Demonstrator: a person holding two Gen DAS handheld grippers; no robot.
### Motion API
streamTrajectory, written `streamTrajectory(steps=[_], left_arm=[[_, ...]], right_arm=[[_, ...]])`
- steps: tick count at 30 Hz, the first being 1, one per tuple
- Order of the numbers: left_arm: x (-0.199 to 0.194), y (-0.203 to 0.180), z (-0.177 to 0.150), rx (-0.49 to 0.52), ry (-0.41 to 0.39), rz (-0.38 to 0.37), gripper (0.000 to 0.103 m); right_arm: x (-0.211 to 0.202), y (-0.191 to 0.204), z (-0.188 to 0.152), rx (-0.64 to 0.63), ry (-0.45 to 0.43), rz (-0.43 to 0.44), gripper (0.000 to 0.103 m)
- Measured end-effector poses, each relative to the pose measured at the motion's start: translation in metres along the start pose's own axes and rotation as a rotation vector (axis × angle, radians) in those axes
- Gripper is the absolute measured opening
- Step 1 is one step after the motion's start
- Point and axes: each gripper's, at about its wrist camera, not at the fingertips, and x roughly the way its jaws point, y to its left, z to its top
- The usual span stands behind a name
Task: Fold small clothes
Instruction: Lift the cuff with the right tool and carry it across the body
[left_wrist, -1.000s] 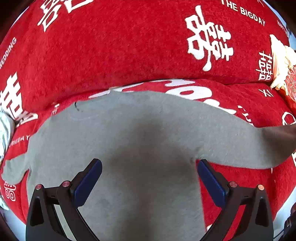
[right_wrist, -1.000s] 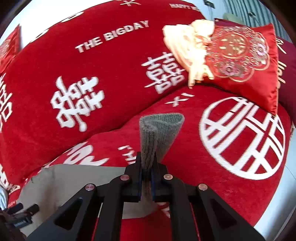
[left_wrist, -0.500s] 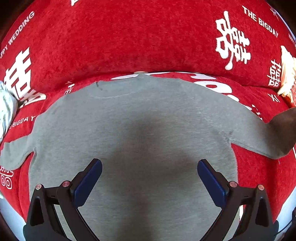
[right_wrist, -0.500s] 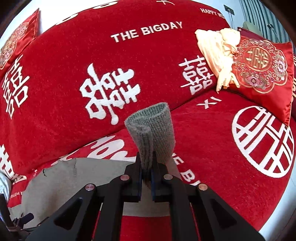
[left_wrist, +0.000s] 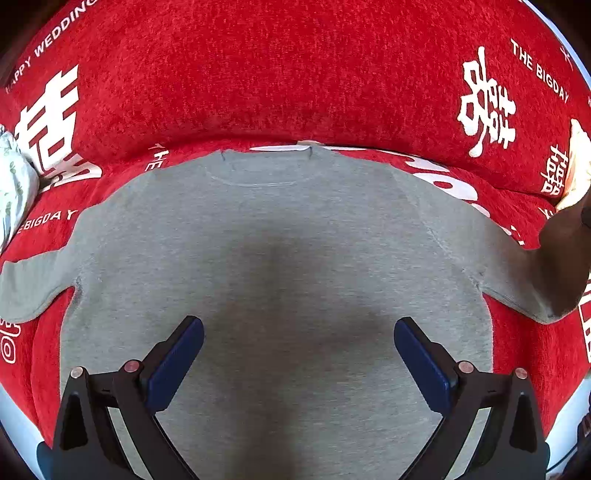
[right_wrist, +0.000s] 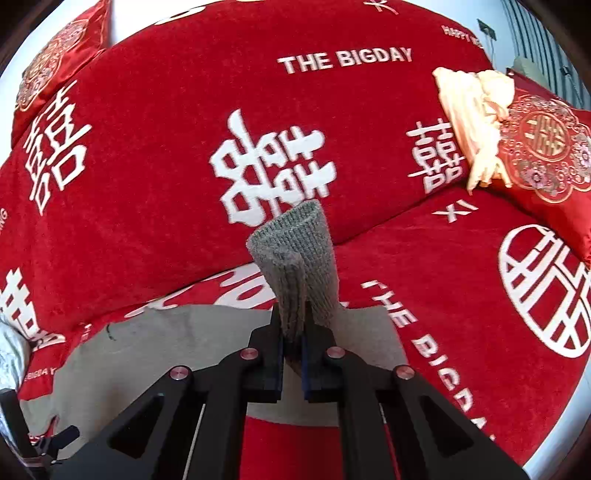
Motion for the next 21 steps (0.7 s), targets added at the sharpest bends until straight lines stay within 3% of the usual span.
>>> streamTrajectory(steps=[21], left_arm=[[0.003, 0.068, -0.010, -0.074, 0.000, -0.003, 0.103]], right_arm=[[0.008, 0.125, -0.023, -0.156, 0.037, 0.079, 0.007]])
